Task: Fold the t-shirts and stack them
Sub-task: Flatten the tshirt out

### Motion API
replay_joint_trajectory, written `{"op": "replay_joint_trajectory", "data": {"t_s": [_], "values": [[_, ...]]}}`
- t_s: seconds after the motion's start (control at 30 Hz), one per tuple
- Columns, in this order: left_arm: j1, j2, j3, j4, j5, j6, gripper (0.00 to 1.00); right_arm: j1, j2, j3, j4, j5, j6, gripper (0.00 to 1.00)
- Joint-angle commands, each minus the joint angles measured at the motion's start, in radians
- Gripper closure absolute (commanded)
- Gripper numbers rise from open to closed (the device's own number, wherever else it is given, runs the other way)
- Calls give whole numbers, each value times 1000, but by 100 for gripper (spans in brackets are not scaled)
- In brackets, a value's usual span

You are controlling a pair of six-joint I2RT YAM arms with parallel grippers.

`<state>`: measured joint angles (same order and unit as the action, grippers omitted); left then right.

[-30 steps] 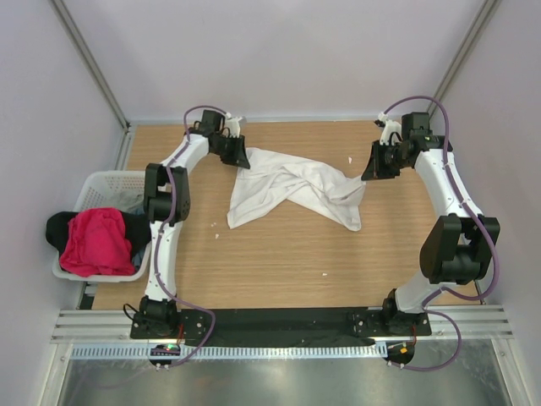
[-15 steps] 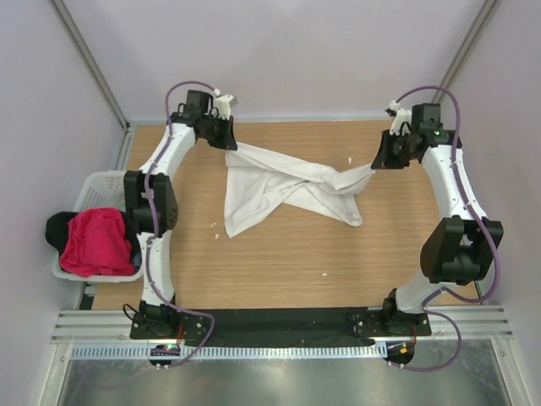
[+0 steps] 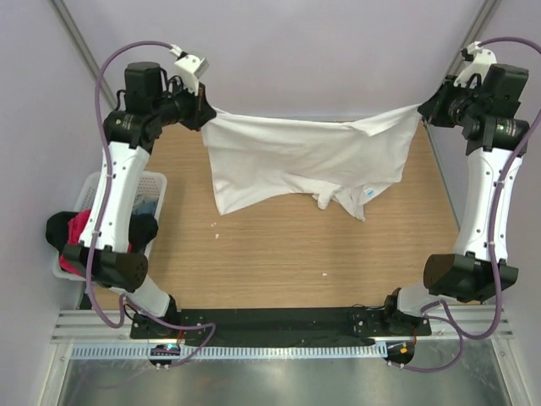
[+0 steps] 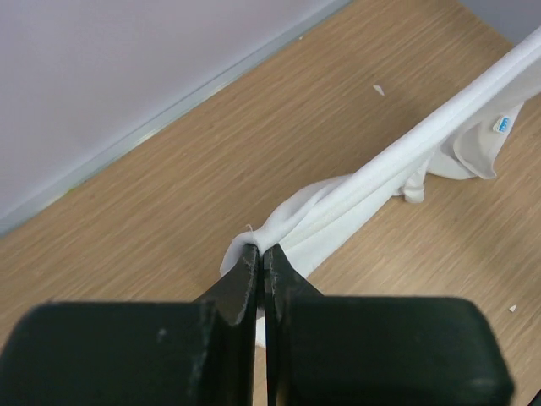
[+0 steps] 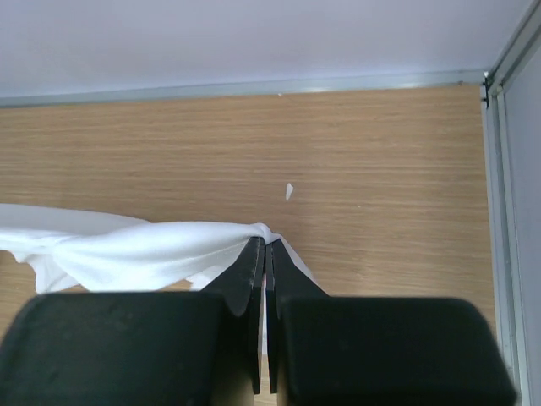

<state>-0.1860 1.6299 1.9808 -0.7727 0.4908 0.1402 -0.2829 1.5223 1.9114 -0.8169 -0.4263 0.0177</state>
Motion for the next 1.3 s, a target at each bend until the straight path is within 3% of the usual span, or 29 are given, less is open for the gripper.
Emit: {"op": "replay_joint_trajectory", "data": {"t_s": [0.0,0.3,0.47,0.67,0.77,0.87,1.13,1.27], "values": [[3,-117,15,-54,27,10,100,4,-129,80,-14,-60,16,99],[3,-474,-109,-4,91,15,100,2,-444,111,-24,0,-13,99],[8,-590,-123,41,59,22,100,4,-562,123,-57,44,-5,99],[11,-645,-109,118,19,6,100,4,-516,340,-77,107,24,99],[11,-625,-135,118,-11,15,100,4,-450,373,-33,124,19,99],[11,-604,-190,121,-14,22,100,4,-430,318,14,126,4,99],[11,-483,-466,156,0,47,100,4,-346,-107,177,58,-59,99],[10,-329,-548,213,54,56,100,14,-167,-271,225,11,-62,99]]}}
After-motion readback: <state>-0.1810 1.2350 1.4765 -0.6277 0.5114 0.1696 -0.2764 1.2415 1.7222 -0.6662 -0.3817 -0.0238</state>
